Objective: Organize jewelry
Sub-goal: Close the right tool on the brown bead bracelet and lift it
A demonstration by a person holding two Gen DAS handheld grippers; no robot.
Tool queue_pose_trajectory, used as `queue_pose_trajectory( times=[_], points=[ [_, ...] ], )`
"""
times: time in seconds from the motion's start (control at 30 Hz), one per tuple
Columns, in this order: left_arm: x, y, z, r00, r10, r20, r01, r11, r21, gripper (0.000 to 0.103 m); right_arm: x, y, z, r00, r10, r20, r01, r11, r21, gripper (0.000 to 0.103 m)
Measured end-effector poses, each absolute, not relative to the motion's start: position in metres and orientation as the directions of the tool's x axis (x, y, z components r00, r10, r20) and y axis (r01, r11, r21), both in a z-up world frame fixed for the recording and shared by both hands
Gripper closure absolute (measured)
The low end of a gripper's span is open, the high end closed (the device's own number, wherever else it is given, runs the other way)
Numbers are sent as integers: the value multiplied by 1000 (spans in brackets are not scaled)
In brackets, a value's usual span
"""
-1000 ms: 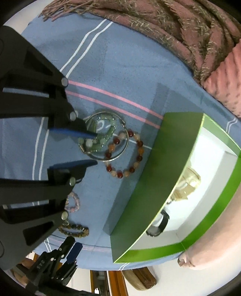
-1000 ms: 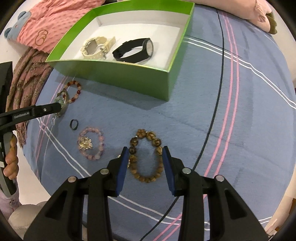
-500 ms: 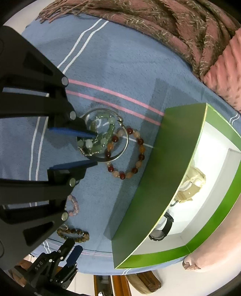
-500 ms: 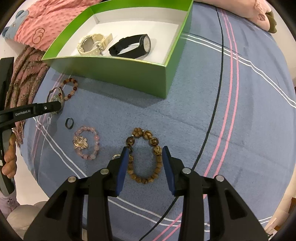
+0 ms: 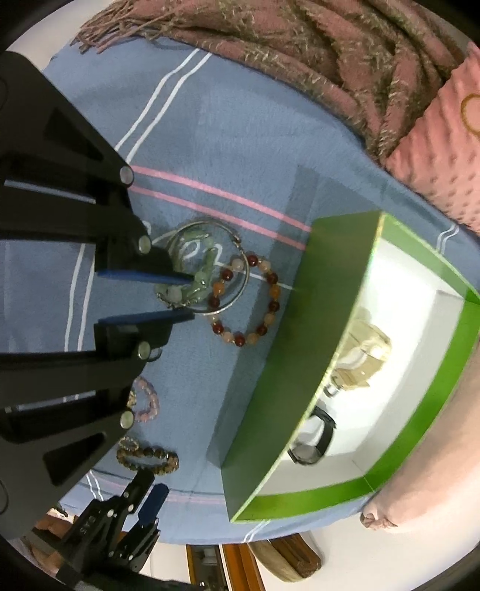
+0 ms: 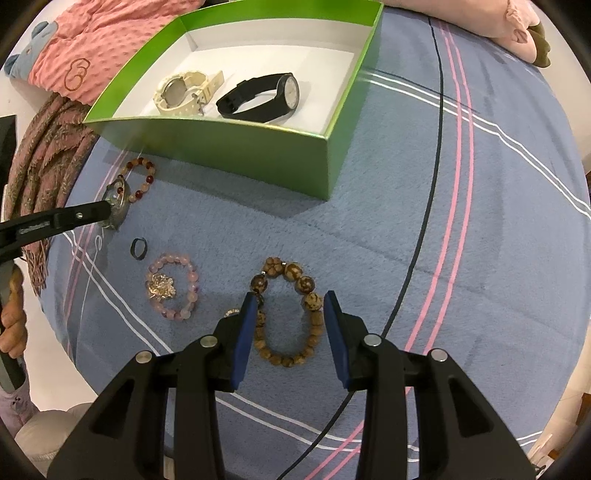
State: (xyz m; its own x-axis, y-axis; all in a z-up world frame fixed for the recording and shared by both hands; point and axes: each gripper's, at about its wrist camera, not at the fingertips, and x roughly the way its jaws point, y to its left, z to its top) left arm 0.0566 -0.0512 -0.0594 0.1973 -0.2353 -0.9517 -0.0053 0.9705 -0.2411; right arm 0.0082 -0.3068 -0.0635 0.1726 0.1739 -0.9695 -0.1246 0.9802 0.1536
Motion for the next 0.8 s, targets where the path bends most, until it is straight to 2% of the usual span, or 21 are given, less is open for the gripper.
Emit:
queue_pose_trajectory(
  times=[0.37,0.47,0.57,0.8],
  points=[
    [49,-41,-9,294,-254,-922,-2,964,-266,89,11,-307,-73,163,129,-978,-125,986,109,66],
    [48,-39,-4,300,-259,-918,-2,962,-272,89,13,-304,-78,160,118,-980,-132,986,97,81],
    [47,-39,-3,300,-265,-916,-3,960,-278,89,14,-303,-83,151,107,-983,-140,986,86,88],
    [44,-41,-4,303,-269,-914,-2,959,-282,89,14,-303,-85,160,95,-983,-151,986,71,89]
  ],
)
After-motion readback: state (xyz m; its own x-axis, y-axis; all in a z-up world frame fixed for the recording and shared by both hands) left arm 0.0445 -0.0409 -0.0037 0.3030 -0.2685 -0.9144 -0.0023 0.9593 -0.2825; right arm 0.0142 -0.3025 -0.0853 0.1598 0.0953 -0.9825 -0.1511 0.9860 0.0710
